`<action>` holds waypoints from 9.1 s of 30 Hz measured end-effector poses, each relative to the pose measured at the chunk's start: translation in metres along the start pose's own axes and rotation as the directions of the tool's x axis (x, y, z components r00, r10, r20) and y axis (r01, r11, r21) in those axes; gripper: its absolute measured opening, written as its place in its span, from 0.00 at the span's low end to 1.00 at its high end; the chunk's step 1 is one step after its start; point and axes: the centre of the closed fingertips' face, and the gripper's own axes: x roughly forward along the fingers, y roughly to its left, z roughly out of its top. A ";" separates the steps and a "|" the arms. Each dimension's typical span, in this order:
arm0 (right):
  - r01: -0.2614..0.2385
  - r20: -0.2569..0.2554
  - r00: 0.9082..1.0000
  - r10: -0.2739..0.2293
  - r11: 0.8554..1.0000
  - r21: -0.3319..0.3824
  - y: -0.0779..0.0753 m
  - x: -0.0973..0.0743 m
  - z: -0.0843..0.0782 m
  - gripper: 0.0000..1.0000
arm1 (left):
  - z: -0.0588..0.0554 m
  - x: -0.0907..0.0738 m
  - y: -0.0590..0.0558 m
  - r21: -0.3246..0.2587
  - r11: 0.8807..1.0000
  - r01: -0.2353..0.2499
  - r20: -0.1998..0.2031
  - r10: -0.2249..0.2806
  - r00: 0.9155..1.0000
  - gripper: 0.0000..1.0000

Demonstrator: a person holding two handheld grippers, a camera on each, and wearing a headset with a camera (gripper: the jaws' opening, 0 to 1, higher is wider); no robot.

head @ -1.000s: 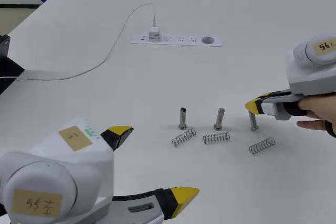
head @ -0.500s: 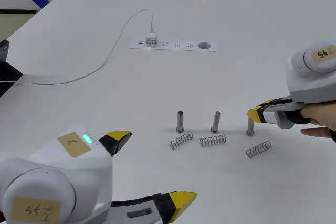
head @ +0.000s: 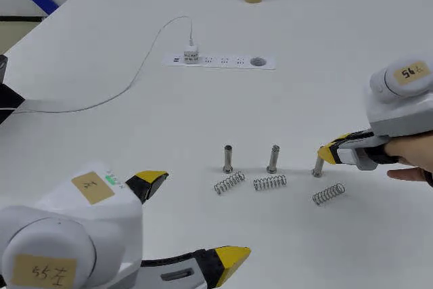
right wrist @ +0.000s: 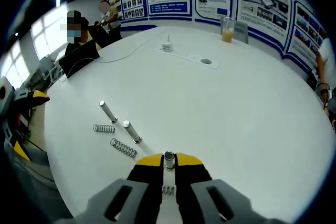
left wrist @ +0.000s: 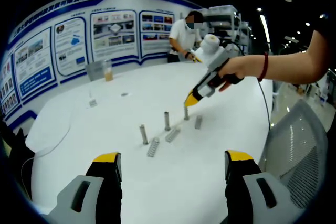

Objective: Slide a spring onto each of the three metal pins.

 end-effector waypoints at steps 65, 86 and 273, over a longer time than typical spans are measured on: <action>-0.215 0.328 0.920 0.215 0.976 -0.036 0.048 -0.057 -0.004 0.61 | -0.004 0.034 0.033 0.092 0.996 0.012 -0.061 -0.006 0.998 0.68; -0.238 0.316 0.919 0.237 0.971 -0.035 0.068 -0.069 -0.039 0.66 | -0.035 0.090 0.043 0.114 0.986 0.119 -0.157 -0.101 0.982 0.45; -0.203 0.567 0.797 0.210 0.976 -0.076 0.115 0.002 0.094 0.12 | -0.013 0.043 -0.013 0.010 0.994 0.111 0.050 -0.111 0.993 0.78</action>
